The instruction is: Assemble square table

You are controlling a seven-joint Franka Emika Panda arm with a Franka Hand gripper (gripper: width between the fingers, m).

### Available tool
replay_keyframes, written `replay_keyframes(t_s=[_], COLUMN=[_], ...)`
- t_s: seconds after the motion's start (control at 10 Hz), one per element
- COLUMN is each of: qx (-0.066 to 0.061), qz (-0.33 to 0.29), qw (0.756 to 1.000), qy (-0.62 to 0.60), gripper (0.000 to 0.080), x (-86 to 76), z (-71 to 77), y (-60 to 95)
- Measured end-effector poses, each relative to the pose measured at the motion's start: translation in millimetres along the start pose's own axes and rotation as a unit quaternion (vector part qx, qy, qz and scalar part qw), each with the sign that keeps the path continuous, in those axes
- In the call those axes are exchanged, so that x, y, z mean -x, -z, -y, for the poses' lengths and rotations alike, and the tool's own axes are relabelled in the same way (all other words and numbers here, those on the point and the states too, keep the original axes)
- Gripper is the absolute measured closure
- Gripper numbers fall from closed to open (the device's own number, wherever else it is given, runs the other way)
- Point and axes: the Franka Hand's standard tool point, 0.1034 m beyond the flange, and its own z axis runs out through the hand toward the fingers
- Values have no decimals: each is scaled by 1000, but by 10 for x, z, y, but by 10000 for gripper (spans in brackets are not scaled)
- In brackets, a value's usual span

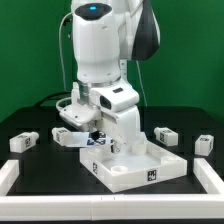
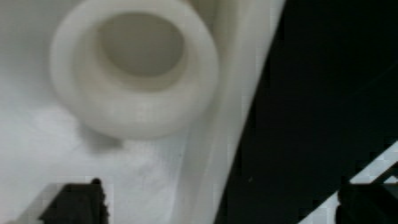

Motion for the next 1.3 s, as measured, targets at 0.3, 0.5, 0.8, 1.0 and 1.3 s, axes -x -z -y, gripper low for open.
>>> replay_keyframes(t_s=[0.3, 0.5, 0.8, 1.0, 1.3], qx=[-1, -3, -5, -2, -2], qz=[-1, 1, 4, 7, 8], qw=[1000, 1000, 1000, 1000, 1000], qy=[-7, -8, -11, -11, -9], gripper=[161, 329, 646, 729, 729], x=[28, 38, 57, 73, 78], z=[36, 49, 60, 51, 50], y=[-68, -74, -71, -58, -56])
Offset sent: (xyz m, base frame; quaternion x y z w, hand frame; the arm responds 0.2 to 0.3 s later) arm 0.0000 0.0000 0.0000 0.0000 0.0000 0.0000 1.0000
